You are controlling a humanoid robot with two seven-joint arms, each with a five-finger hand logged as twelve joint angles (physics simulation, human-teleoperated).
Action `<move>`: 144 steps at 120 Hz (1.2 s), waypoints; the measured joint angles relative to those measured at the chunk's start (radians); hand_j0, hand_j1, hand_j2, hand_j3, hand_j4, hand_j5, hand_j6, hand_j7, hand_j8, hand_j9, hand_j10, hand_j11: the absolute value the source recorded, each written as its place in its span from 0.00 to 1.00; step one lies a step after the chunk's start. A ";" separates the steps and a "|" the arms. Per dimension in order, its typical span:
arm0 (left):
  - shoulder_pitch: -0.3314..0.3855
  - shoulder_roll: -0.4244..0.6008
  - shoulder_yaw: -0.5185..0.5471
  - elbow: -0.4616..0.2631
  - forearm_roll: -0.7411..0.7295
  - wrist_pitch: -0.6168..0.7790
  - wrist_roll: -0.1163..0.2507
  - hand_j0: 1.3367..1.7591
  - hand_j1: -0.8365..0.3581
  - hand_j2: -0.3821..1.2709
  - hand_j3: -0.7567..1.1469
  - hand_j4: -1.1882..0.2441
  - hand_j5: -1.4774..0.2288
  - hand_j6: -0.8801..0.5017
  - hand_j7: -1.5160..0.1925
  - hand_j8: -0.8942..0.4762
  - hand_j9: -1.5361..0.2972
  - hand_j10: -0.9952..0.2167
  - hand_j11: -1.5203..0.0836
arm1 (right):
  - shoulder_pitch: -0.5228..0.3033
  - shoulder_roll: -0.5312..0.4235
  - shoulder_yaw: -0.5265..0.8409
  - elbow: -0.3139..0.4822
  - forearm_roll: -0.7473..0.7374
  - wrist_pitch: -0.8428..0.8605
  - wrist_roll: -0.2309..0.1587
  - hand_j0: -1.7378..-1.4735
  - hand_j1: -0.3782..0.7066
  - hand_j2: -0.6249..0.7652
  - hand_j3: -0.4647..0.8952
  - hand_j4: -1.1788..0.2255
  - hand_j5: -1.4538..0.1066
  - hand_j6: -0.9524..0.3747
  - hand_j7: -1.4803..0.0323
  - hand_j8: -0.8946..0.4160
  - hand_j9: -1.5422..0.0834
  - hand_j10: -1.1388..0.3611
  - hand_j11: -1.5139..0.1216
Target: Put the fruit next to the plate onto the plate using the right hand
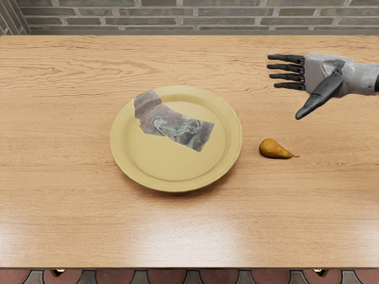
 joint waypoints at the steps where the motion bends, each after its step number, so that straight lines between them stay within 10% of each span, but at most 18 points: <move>1: 0.000 0.000 0.000 0.000 0.000 0.000 0.000 0.76 0.99 0.23 0.40 0.83 0.87 0.64 0.89 0.65 0.84 0.82 0.95 | 0.000 0.000 0.000 0.000 -0.002 0.000 -0.002 0.30 0.03 0.45 0.34 0.84 0.93 0.72 0.98 0.68 0.95 0.76 0.93; 21: 0.000 0.000 0.000 0.000 0.000 0.000 0.000 0.76 0.99 0.23 0.40 0.83 0.87 0.64 0.89 0.65 0.84 0.82 0.95 | 0.017 0.002 0.002 0.034 -0.051 0.000 -0.088 0.30 0.03 0.45 0.34 0.84 0.93 0.72 0.98 0.68 0.95 0.76 0.93; 50: 0.000 0.000 0.000 0.000 0.000 0.000 0.000 0.76 0.99 0.23 0.40 0.83 0.87 0.64 0.89 0.65 0.84 0.82 0.95 | 0.048 -0.072 0.002 0.407 -0.427 -0.159 -0.255 0.30 0.03 0.45 0.34 0.84 0.93 0.72 0.98 0.68 0.95 0.76 0.93; 81: 0.000 0.000 0.000 0.000 0.000 0.000 0.000 0.76 0.99 0.23 0.40 0.83 0.87 0.64 0.89 0.65 0.84 0.82 0.95 | -0.086 0.017 -0.004 0.547 -0.857 -0.510 -0.278 0.30 0.03 0.45 0.34 0.84 0.93 0.71 0.98 0.68 0.95 0.76 0.93; 144: 0.000 0.000 0.000 0.000 0.000 0.000 0.000 0.76 0.99 0.23 0.40 0.83 0.87 0.64 0.89 0.65 0.84 0.82 0.95 | -0.314 0.118 -0.002 0.595 -1.033 -0.778 -0.280 0.30 0.25 0.42 0.34 0.69 0.76 0.56 0.81 0.53 0.79 0.62 0.77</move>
